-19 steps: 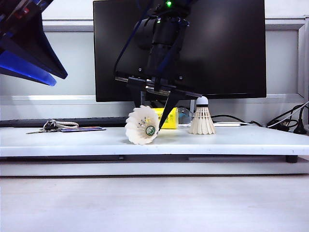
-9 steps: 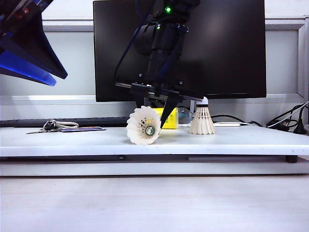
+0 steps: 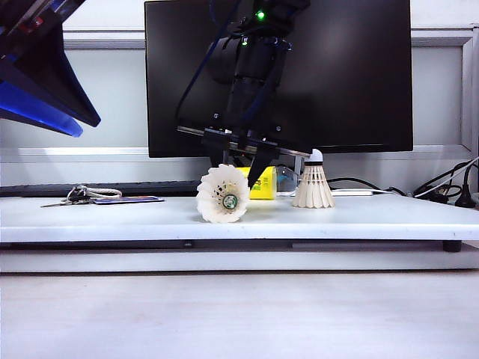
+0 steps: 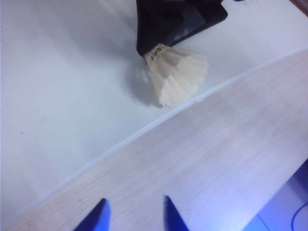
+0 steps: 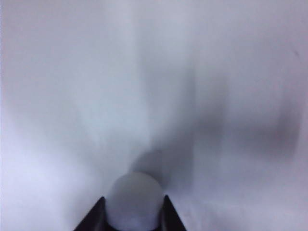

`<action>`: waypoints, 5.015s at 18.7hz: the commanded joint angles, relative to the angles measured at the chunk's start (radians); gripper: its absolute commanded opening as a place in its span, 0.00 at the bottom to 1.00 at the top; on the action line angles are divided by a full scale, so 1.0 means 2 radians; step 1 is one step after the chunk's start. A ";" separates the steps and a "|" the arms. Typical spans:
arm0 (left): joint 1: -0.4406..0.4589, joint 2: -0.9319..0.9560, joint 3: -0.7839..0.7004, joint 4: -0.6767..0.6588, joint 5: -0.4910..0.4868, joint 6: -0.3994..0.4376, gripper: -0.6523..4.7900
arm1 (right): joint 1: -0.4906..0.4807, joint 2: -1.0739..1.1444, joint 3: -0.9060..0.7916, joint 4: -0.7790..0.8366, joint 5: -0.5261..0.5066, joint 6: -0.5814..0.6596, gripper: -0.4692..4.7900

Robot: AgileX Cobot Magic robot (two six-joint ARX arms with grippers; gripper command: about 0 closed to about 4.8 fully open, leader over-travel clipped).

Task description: Stack the badminton balls on the table vertically.

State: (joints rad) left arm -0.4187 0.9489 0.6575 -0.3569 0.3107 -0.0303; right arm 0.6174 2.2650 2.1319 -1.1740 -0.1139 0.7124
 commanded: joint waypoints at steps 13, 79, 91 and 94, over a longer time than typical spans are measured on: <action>0.000 -0.002 0.002 -0.010 0.000 0.002 0.40 | -0.010 -0.012 0.003 0.088 0.011 -0.083 0.29; 0.002 -0.073 0.002 0.043 0.011 0.015 0.40 | -0.153 -0.343 -0.566 0.862 -0.036 -0.289 0.29; 0.002 -0.073 0.002 0.041 0.011 0.015 0.40 | -0.153 -0.284 -0.567 0.862 -0.036 -0.280 0.29; 0.002 -0.073 0.002 0.041 0.011 0.015 0.40 | -0.153 -0.284 -0.567 0.856 -0.036 -0.282 0.29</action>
State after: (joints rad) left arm -0.4133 0.8055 0.6575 -0.2882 0.3325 -0.0002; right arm 0.3119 1.7000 0.9955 0.5327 -0.1837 0.1486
